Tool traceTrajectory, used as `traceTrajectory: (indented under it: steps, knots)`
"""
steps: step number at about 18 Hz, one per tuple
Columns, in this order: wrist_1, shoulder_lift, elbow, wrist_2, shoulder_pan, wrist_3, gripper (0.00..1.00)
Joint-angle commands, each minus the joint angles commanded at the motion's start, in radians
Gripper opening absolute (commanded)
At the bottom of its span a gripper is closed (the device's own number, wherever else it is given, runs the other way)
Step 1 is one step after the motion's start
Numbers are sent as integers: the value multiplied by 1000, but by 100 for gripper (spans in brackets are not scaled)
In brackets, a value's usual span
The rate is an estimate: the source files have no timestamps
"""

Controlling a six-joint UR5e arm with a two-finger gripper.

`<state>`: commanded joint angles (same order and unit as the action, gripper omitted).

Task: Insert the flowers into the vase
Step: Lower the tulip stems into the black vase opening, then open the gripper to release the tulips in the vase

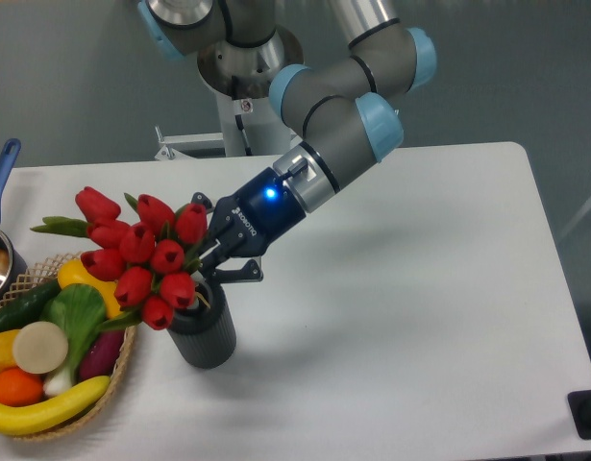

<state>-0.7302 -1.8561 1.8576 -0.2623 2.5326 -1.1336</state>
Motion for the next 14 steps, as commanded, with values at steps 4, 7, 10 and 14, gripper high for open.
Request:
traceTrajectory:
  steps: [4,7,10,14]
  knots:
    - [0,-8,34,-2,0,-60,26]
    - [0,-8,55,-3,8,-80,33]
    - [0,-15,61,-11,8,-80,47]
    - [6,-37,68,-17,8,-84,55]
